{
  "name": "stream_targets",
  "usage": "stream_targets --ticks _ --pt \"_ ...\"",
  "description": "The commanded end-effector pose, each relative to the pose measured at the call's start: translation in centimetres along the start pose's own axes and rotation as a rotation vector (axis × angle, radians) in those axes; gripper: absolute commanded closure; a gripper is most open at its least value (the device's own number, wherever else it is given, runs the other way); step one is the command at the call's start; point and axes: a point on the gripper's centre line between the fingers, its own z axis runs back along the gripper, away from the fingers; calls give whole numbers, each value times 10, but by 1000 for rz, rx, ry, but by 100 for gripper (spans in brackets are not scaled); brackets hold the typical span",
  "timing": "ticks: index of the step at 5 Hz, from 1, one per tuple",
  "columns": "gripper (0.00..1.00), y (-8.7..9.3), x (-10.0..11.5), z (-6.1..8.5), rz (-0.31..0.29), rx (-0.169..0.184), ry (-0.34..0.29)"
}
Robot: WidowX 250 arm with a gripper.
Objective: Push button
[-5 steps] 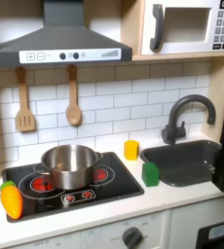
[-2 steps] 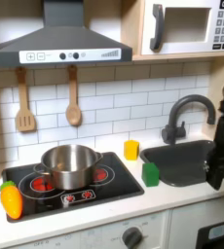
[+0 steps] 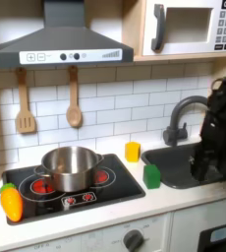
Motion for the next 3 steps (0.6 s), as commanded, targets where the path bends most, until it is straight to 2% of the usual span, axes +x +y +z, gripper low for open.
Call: stream_targets --ticks 1,2,3 --pt "100 26 35 0 98 8 -71" --pt "100 45 53 4 135 24 -112" --pt "100 59 76 11 153 23 -174"
